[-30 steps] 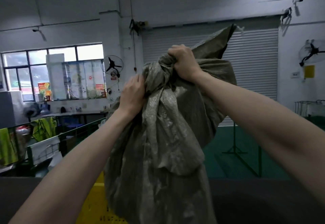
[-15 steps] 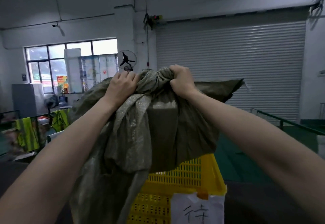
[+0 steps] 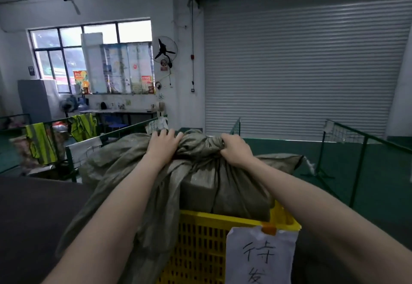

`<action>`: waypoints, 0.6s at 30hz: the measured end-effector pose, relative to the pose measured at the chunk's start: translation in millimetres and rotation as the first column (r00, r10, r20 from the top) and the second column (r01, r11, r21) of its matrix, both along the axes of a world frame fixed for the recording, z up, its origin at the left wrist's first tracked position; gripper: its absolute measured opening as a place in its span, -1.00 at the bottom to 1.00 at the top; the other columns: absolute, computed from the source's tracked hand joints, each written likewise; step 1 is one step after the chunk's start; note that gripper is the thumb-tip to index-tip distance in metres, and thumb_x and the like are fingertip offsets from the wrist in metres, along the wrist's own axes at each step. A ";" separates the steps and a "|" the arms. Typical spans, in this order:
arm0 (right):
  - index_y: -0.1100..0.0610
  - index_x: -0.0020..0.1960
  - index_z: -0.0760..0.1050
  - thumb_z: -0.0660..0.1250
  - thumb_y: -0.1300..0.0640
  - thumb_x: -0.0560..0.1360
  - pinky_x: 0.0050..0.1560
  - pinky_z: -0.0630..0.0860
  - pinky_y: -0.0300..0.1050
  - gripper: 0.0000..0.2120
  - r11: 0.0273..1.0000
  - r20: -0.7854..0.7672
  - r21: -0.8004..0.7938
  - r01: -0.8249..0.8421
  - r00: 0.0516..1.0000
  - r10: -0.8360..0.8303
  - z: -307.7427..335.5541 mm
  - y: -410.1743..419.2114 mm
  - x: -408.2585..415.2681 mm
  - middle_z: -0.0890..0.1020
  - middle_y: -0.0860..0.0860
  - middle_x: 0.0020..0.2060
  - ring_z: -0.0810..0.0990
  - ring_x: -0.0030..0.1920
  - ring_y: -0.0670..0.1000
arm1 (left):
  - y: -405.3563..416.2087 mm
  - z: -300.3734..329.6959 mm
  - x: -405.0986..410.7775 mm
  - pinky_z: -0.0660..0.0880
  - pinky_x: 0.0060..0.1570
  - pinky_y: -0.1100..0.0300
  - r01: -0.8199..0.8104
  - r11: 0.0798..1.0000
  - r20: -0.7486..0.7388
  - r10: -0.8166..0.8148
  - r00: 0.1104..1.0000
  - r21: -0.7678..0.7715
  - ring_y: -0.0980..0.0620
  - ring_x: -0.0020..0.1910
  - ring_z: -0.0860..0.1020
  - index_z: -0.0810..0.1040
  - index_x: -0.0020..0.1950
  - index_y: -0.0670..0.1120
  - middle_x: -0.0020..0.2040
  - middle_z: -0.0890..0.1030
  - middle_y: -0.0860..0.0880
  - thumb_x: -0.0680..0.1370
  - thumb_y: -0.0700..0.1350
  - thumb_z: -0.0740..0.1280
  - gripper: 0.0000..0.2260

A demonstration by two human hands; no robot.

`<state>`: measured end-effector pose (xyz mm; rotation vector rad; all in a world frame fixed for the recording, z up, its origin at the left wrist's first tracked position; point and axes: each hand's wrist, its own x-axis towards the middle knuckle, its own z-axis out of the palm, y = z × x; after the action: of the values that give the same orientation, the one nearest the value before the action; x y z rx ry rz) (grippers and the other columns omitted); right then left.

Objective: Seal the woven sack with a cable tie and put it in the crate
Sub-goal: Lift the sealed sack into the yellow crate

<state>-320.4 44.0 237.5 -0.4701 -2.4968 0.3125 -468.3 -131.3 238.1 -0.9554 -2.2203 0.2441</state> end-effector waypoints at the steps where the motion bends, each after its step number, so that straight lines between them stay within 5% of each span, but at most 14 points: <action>1: 0.18 -0.03 0.43 0.23 0.22 0.39 -0.02 0.49 0.04 -0.84 1.000 0.059 -0.014 0.012 0.998 -0.011 -15.7 2.2 -2.1 0.58 0.20 0.05 0.55 0.07 0.25 | 1.2 -8.7 0.1 0.38 0.13 -0.08 -0.030 0.999 0.128 0.032 0.991 -0.019 -0.22 0.23 0.44 0.27 0.39 -0.06 0.27 0.45 -0.16 0.60 -0.12 0.15 -0.64; 4: 0.15 0.00 0.42 0.25 0.15 0.44 -0.02 0.50 0.04 -0.84 0.998 0.227 -0.058 0.040 0.974 -0.026 -67.2 7.3 -8.3 0.57 0.18 0.08 0.54 0.10 0.24 | 3.5 -38.2 2.0 0.34 0.21 -0.11 -0.047 0.991 0.358 0.089 0.930 -0.124 -0.23 0.31 0.38 0.24 0.39 -0.04 0.34 0.42 -0.16 0.59 -0.09 0.15 -0.64; 10: 0.17 0.22 0.40 0.30 0.02 0.52 0.07 0.42 -0.03 -0.66 0.938 0.320 -0.346 0.017 0.942 0.101 -106.3 22.4 0.9 0.53 0.17 0.23 0.49 0.21 0.19 | -6.2 -72.7 1.6 0.26 0.30 -0.17 -0.045 0.996 0.514 0.075 0.854 -0.071 -0.26 0.36 0.32 0.26 0.35 -0.01 0.36 0.40 -0.15 0.56 0.09 0.19 -0.60; 14: 0.17 0.31 0.35 0.31 0.00 0.52 0.11 0.43 -0.03 -0.57 0.935 0.332 -0.353 -0.020 0.932 0.146 -99.8 26.8 17.0 0.51 0.15 0.26 0.49 0.22 0.14 | -10.4 -63.7 -3.6 0.27 0.33 -0.20 -0.015 0.998 0.725 0.052 0.686 -0.057 -0.25 0.36 0.34 0.19 0.42 -0.02 0.40 0.35 -0.17 0.48 0.23 0.25 -0.39; 18: 0.15 0.37 0.30 0.30 0.03 0.53 -0.11 0.39 -0.15 -0.53 0.933 0.288 -0.353 -0.073 0.940 0.182 -95.7 27.5 36.1 0.52 0.11 0.17 0.47 0.04 0.03 | -22.3 -53.1 3.2 0.18 0.42 -0.19 -0.023 0.995 0.838 0.093 0.538 -0.096 -0.18 0.49 0.20 -0.04 0.55 0.12 0.55 0.13 -0.10 0.25 0.55 0.20 0.00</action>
<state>-284.3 71.6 141.8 -0.5260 -2.8054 0.7843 -465.2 -153.7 184.9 -1.2028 -3.1607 -0.1754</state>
